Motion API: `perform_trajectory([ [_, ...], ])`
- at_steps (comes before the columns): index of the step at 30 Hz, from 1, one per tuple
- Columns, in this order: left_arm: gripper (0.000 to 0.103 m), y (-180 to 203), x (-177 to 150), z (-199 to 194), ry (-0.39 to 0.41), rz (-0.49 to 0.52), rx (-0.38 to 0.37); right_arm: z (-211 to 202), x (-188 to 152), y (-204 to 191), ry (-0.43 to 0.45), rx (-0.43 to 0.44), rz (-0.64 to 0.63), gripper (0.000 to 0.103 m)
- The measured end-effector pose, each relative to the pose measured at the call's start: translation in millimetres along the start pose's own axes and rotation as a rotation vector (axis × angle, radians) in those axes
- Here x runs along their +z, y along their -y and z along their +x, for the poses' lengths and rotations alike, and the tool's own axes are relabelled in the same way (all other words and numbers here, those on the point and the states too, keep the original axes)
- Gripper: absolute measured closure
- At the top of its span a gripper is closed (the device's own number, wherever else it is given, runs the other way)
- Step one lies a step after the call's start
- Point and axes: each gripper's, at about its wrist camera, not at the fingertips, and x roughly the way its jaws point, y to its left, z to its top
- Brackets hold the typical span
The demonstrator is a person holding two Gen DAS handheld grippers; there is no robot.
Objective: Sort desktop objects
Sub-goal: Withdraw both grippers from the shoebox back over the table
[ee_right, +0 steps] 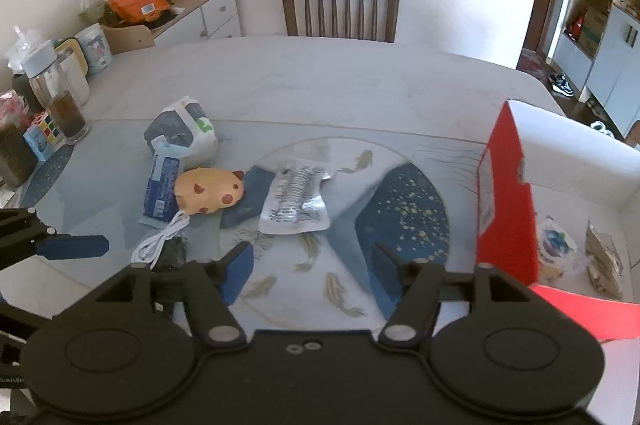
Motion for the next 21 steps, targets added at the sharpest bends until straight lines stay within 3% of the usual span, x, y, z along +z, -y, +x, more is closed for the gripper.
perform_trajectory([
  [2,0.036,-2.4,-3.1,-1.0,0.005,0.0,-0.007,3.0,1.2,-2.0,0.001,0.002,-0.004,0.035],
  [7,0.027,-4.6,-8.7,0.4,-0.001,-0.001,-0.027,9.8,3.5,-7.3,0.006,0.005,-0.021,0.029],
  [13,0.015,-7.8,-15.1,3.4,-0.012,0.003,-0.024,19.5,4.3,-14.4,0.016,0.019,-0.043,0.014],
  [16,0.002,-9.5,-18.3,5.1,-0.012,-0.004,-0.021,26.4,4.7,-20.7,0.027,0.019,-0.064,0.009],
  [21,0.0,-12.0,-26.5,11.4,-0.027,0.012,-0.031,41.9,6.1,-27.7,0.036,0.014,-0.087,0.007],
])
